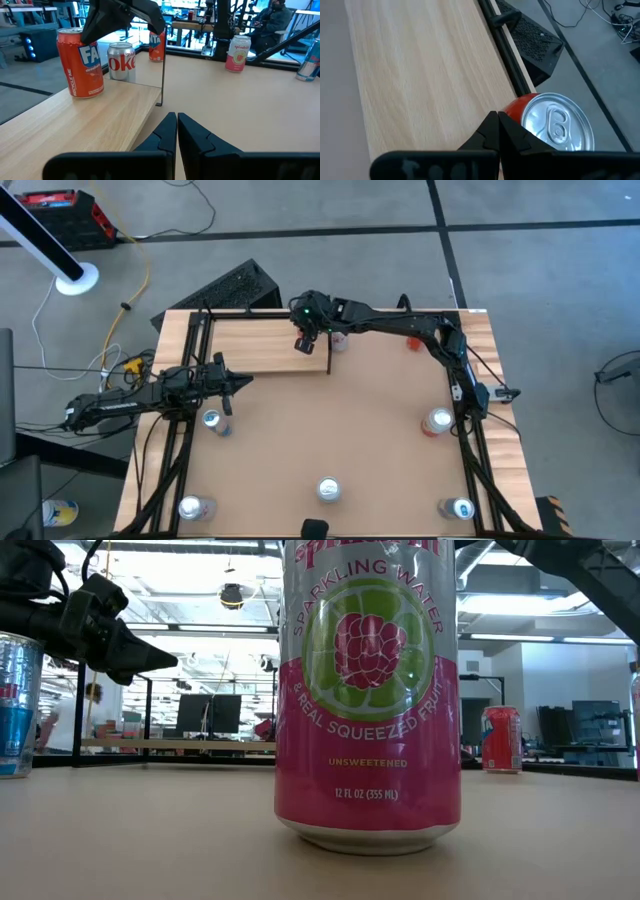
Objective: Place canned beverage on shelf
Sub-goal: Put the bottom red soda can on the shelf, then put the red soda can on the shelf aligned with the other red soda can
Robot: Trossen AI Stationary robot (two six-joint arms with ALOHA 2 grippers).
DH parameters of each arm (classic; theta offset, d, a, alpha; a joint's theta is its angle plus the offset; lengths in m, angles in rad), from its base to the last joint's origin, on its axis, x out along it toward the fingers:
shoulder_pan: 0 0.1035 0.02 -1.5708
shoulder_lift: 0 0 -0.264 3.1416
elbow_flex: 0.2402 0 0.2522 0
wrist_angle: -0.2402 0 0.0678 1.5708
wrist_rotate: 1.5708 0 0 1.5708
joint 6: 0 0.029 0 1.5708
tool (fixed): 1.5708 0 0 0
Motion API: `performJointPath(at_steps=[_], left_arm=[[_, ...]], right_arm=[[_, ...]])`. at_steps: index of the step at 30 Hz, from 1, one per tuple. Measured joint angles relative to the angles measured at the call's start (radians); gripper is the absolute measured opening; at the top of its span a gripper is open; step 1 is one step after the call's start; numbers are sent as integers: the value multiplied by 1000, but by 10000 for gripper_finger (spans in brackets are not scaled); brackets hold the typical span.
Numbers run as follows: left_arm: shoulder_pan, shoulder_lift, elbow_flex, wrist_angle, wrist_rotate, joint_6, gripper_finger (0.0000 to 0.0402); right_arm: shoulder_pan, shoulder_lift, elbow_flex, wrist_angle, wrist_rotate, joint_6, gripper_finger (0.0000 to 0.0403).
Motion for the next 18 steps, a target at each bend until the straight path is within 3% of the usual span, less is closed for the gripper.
performJointPath(at_steps=[10,15,18], left_arm=[[0,0,0,0,0,0,0],[0,0,0,0,2,6,0],[0,0,0,0,4,6,0]], right_arm=[[29,-40,-4,31,12,-3,25],[62,-182,1,-29,5,4,27],[69,-291,0,-186,13,23,25]])
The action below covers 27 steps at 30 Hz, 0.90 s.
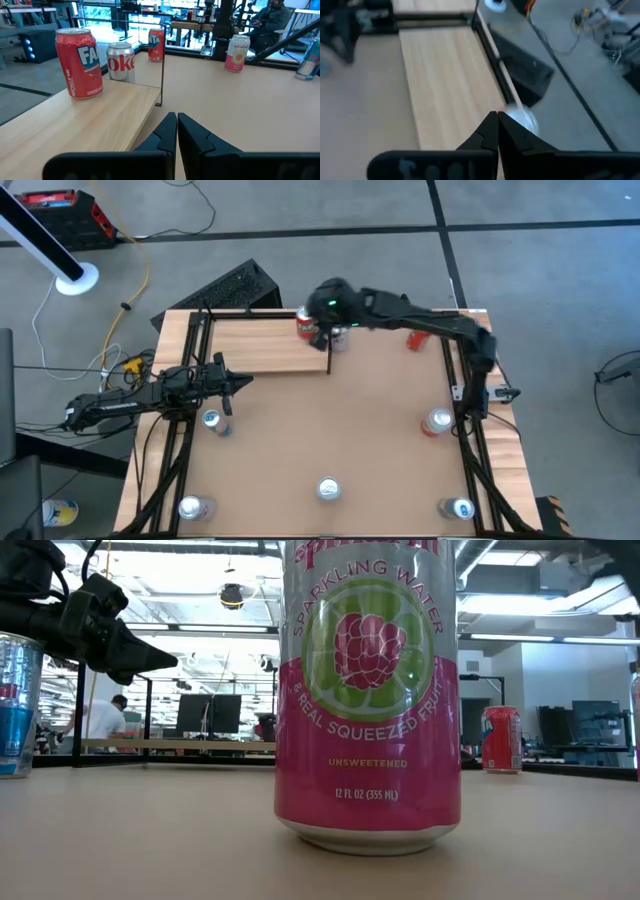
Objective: Place canned beverage on shelf
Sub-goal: Put the red soda can on the shelf aligned with the other red soda can
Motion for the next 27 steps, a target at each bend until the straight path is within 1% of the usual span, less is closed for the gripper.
performJointPath(at_steps=[2,4,6,8,11,13,16,18,20,22,25,27], left_arm=[[0,0,0,0,1,-2,0],[0,0,0,0,1,-14,0],[0,0,0,0,1,-23,0],[0,0,0,0,1,-32,0],[0,0,0,2,0,-42,0],[0,0,0,8,-1,-42,0],[0,0,0,15,-5,-44,0],[0,0,0,16,-7,-44,0],[0,0,0,19,-23,-44,0],[0,0,0,20,-53,-45,0],[0,0,0,20,-92,-45,0],[0,0,0,20,-105,-45,0]], right_arm=[[0,-76,-1,-140,28,26,25],[-13,-155,-25,-292,79,90,25],[-36,-241,-87,-396,143,164,26],[-64,-331,-192,-446,200,233,26],[-129,-489,-394,-416,219,326,26],[-186,-587,-534,-359,219,379,26],[-275,-695,-723,-278,221,428,26],[-325,-745,-810,-219,219,431,27],[-369,-776,-871,-173,212,416,29],[-411,-781,-908,-146,204,415,34],[-472,-766,-925,-128,182,419,51],[-511,-742,-925,-136,164,424,70]])
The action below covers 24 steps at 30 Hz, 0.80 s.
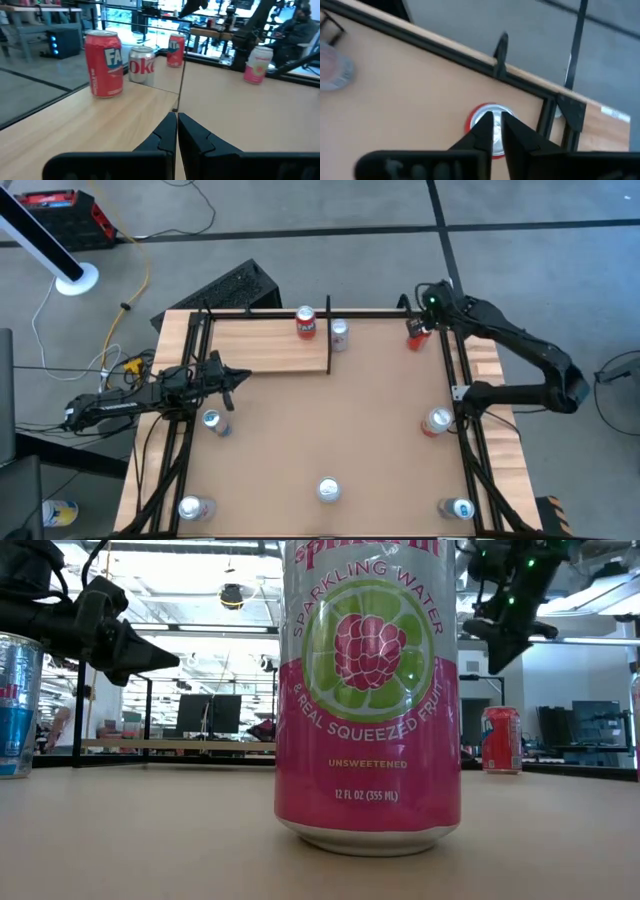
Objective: Place canned beverage on shelf
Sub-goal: Put the red soda can on the shelf aligned with the other red soda can
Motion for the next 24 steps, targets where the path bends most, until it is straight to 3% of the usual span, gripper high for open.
performJointPath(at_steps=[15,19,24], left_arm=[[0,0,0,-4,0,0,0],[0,0,0,-4,0,0,0],[0,0,0,-5,2,0,0]], right_arm=[[-115,201,2,-18,-40,26,355],[-128,232,4,3,-122,27,393],[-127,238,3,9,-145,23,392]])
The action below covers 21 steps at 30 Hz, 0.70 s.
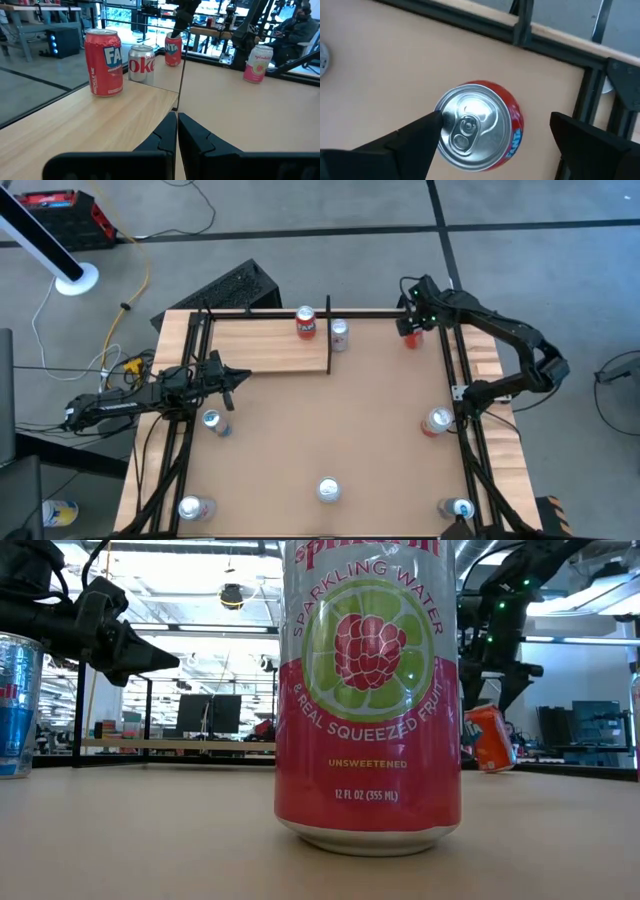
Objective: Place canned beverage on shelf
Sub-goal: Put the red soda can on the shelf aligned with the other red soda can
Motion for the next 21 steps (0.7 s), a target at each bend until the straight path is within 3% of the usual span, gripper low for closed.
performJointPath(at_steps=[7,14,21], left_arm=[[0,0,0,0,1,0,0],[0,0,0,0,1,0,0],[0,0,0,0,0,0,0]], right_arm=[[1,-21,-3,2,21,-36,389],[0,-82,-6,14,134,-38,388],[1,-116,-5,14,127,27,388]])
